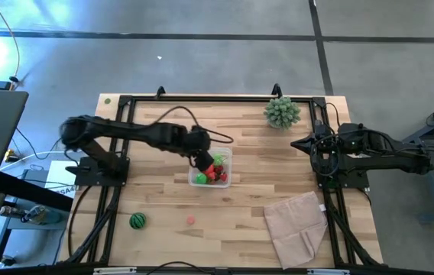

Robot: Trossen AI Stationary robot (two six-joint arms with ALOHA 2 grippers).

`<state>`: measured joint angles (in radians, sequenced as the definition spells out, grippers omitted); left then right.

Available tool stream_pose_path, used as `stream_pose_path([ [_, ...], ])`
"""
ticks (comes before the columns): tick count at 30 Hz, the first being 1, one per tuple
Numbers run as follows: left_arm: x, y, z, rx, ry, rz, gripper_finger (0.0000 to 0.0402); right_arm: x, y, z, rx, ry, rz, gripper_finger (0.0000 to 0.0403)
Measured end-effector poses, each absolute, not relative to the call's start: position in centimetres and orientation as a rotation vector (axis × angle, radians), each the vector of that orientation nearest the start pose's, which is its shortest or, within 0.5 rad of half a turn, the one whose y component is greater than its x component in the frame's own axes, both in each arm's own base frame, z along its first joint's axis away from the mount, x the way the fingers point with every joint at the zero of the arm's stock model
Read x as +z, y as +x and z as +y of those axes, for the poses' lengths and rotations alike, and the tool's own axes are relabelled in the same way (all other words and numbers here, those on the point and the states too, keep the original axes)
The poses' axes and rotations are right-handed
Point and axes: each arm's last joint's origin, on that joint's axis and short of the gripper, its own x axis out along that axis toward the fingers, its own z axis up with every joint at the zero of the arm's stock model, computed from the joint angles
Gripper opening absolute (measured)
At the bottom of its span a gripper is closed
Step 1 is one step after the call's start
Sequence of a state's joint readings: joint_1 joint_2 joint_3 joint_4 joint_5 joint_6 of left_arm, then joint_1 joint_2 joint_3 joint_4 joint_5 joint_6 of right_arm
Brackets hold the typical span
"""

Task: Pick and placing Produce into tupperware
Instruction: Put the yellow pineapple into the transparent bin

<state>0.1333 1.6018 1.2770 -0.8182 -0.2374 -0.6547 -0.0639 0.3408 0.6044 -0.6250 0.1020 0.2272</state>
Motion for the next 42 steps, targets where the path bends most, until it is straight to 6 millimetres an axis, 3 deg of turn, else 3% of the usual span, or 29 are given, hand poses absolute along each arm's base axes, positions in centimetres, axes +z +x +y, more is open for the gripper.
stream_pose_path([
  [9,21.5,33.6,5.0,0.668,-0.517,1.137,0.0216,27.9,8.2,-0.8,-0.204,0.218,0.342,0.0],
  [17,20.0,34.3,5.8,0.662,-0.532,1.164,0.0216,27.9,8.2,-0.8,-0.205,0.217,0.341,0.0],
  [42,19.2,34.4,7.2,0.678,-0.622,1.173,0.0216,27.9,8.2,-0.8,-0.205,0.218,0.341,0.0],
])
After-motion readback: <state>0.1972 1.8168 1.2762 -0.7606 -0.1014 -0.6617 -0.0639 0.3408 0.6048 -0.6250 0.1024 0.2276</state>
